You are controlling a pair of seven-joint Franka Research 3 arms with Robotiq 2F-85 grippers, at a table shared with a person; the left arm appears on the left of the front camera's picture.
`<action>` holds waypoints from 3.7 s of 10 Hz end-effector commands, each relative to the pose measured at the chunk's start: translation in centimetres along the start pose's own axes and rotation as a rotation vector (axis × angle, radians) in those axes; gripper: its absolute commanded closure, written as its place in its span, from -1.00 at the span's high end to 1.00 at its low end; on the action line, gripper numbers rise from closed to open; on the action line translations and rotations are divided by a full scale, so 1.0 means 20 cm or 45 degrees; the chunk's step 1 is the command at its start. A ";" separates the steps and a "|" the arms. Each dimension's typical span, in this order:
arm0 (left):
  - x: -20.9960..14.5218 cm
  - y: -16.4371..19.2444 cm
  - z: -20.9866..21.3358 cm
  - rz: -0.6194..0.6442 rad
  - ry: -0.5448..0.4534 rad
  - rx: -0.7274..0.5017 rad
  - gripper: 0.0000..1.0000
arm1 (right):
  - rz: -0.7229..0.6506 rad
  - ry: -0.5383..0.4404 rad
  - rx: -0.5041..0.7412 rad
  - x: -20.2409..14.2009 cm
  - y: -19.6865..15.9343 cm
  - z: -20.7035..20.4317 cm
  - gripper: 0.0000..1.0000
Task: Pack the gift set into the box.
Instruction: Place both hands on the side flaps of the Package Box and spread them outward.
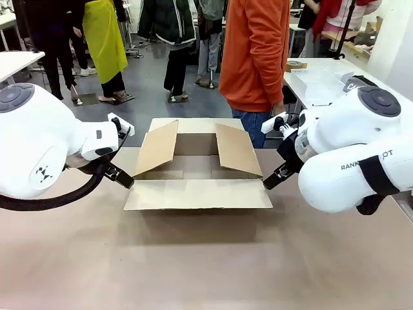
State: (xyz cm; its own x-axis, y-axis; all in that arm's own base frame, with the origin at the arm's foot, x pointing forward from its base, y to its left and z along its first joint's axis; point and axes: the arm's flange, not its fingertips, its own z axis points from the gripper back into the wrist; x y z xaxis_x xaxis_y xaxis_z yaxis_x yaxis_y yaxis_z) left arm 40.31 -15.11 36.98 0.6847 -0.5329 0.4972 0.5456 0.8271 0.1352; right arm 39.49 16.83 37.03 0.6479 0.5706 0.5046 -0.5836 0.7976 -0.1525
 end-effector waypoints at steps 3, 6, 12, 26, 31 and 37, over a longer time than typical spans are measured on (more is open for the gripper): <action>0.00 0.00 0.00 -0.001 -0.002 0.000 1.00 | 0.000 0.000 0.000 0.00 0.00 0.00 1.00; 0.00 0.00 0.00 -0.001 -0.002 0.000 1.00 | 0.000 0.000 0.000 0.00 0.00 0.00 1.00; 0.00 0.00 0.00 -0.001 -0.002 0.000 1.00 | 0.000 0.000 0.000 0.00 0.00 0.00 1.00; -0.96 1.12 0.73 1.319 -0.698 -1.347 1.00 | -1.492 -0.614 1.058 -1.01 -1.08 0.94 1.00; -1.13 1.12 0.72 1.366 -0.688 -1.254 1.00 | -1.656 -0.617 1.002 -1.24 -1.19 0.96 1.00; -0.47 0.81 0.74 1.112 -0.391 -0.979 1.00 | -1.052 -0.163 0.696 -0.40 -0.56 0.76 1.00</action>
State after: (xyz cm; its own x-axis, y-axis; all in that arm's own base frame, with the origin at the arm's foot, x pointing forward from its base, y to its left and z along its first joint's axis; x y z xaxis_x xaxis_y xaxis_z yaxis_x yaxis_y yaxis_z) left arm 34.44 10.33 44.57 0.8614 0.3851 0.3311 0.1595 0.4137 -0.8963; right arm 33.74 -6.12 47.52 0.8954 -0.3244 0.3050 -0.0469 0.6125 0.7891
